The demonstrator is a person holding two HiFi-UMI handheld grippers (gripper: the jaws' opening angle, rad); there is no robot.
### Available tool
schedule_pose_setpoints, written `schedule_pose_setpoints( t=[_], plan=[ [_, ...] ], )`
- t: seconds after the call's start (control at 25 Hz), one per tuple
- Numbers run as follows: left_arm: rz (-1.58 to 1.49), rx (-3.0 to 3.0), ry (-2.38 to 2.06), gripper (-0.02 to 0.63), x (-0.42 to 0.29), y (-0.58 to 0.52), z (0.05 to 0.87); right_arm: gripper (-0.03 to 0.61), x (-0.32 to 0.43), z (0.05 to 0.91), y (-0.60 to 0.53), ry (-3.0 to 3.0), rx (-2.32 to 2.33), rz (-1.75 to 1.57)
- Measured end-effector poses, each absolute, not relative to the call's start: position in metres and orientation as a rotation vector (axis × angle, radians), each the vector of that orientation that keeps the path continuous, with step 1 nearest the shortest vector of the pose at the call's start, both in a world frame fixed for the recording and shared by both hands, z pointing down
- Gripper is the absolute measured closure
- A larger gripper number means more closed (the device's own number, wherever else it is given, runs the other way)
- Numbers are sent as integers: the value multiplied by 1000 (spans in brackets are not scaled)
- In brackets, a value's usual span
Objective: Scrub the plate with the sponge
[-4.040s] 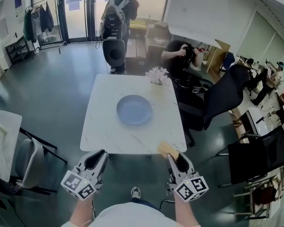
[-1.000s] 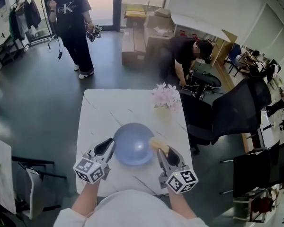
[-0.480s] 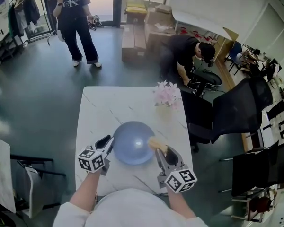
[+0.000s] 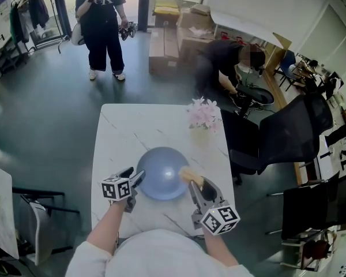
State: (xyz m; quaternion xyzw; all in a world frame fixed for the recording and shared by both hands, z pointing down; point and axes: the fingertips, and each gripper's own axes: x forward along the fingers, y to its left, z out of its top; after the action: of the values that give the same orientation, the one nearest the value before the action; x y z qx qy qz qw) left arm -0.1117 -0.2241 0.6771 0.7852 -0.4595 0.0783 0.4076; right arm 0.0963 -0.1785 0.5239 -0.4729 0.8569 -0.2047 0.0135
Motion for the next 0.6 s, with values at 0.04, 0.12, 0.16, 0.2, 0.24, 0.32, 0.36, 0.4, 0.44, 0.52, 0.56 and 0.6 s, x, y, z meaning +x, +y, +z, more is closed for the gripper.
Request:
schedule_pose_setpoints(
  t=[0.04,0.12,0.16,0.2,0.24,0.32,0.36,0.4,0.44,0.52,0.56,0.6],
  plan=[
    [206,1965,-1152,364,-111,-224,682,419,97,525,-178,2669,-1473,-639],
    [237,1933,-1149,364,-112,-223,692,419,96,525,-177,2673,-1477,-643],
    [255,1917,-1149,363,-113,-223,698,419,96,525,-177,2676,-1479,-644],
    [269,1901,-1143,362,-113,-223,702,419,96,526,-177,2677,-1479,-645],
    [280,1888,-1132,362,-112,-223,706,419,97,527,-177,2676,-1476,-645],
    [304,1870,-1107,362,-108,-222,712,419,98,528,-177,2672,-1474,-646],
    [315,1863,-1100,362,-107,-221,715,419,98,528,-177,2672,-1476,-649],
    [323,1854,-1098,362,-106,-221,717,419,98,528,-177,2674,-1478,-651],
    [324,1843,-1098,362,-106,-222,719,419,98,528,-177,2677,-1479,-652],
    [318,1819,-1097,362,-107,-225,723,419,96,528,-177,2682,-1474,-654],
    [319,1810,-1096,362,-107,-226,725,419,95,528,-177,2683,-1471,-655],
    [324,1804,-1093,362,-107,-227,727,419,95,528,-177,2685,-1472,-657]
  ],
)
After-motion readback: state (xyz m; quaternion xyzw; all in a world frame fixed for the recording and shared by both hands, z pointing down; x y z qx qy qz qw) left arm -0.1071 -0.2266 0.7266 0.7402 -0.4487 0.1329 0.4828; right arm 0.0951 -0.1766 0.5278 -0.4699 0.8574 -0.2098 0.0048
